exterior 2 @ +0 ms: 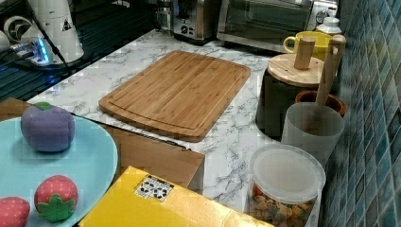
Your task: Turn on the toaster.
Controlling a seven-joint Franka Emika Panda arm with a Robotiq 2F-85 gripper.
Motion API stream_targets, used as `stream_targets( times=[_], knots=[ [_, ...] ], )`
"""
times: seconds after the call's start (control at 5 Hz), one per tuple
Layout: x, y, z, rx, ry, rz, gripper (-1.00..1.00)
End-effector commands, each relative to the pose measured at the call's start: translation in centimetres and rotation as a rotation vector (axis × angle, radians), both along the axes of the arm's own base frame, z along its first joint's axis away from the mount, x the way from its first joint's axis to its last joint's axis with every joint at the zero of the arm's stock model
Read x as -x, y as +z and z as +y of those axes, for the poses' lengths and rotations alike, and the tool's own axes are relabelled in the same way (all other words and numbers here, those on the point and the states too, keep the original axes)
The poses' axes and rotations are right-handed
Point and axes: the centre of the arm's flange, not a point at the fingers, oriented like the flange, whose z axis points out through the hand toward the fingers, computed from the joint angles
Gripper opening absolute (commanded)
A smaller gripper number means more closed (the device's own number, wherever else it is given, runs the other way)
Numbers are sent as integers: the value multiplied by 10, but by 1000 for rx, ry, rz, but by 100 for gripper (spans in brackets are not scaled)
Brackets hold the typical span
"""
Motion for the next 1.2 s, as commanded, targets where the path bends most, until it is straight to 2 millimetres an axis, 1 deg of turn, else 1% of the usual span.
stream_targets(
  times=[0.2,0.4,0.6,0.8,1.2],
  knots=[
    [71,-107,-6,42,99,173,-100],
    [92,-138,-12,47,153,208,-100],
    [105,-169,-31,46,125,259,-100],
    [111,-166,-28,46,167,246,-100],
    [111,-166,-29,46,167,247,-100]
  ],
)
